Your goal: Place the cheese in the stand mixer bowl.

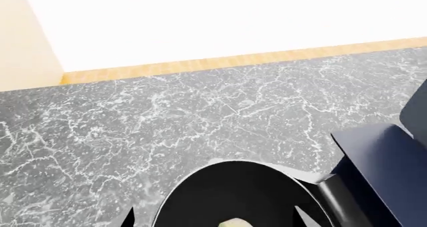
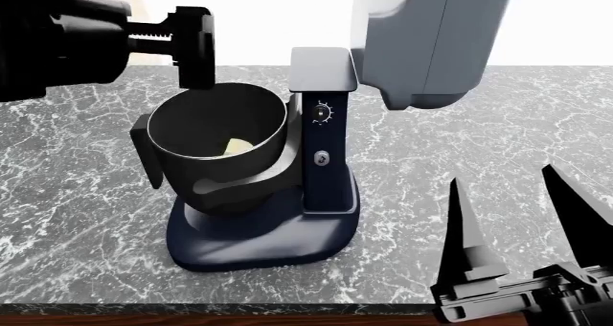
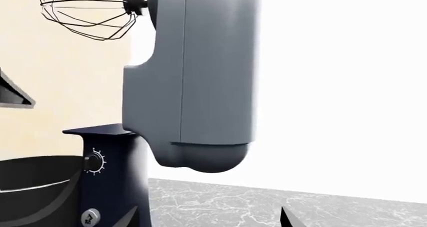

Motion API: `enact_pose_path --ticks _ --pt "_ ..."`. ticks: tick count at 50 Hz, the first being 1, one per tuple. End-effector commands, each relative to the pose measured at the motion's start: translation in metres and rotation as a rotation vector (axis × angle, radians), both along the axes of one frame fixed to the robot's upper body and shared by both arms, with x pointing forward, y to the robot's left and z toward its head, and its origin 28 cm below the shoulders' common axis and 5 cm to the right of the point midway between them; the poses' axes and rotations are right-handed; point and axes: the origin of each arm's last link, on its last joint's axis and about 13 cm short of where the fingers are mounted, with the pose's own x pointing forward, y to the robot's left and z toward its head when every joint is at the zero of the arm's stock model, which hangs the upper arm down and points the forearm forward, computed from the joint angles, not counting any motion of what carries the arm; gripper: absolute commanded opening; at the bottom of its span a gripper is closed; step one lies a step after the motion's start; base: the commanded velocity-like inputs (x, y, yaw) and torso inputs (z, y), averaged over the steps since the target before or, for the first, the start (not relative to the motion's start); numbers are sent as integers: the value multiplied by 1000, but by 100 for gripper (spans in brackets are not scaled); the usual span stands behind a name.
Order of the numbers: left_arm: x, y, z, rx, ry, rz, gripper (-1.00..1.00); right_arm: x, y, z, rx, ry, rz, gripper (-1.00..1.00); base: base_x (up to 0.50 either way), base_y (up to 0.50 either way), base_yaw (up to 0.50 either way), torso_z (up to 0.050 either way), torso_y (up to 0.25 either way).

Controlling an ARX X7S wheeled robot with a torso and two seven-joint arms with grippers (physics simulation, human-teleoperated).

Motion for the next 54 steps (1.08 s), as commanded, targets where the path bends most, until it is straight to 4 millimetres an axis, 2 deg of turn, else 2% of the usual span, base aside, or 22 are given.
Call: enact_pose_path --ticks 1,15,25,38,54 --pt "-48 12 -4 -15 -86 -13 100 -2 -1 1 1 -8 -8 100 0 0 0 0 0" --pt "-88 17 -17 -11 -182 -34 100 -4 -1 2 0 -13 -7 100 0 0 0 0 0" --pt "-113 26 -12 -90 -434 3 100 -7 -1 5 4 -26 -13 100 0 0 0 0 0" --pt "-114 18 -21 -85 -456 -23 100 -9 -1 7 5 -40 -16 100 0 0 0 0 0" --pt "-110 20 -24 -97 -453 -21 100 -14 0 15 -2 -66 -14 100 0 0 0 0 0"
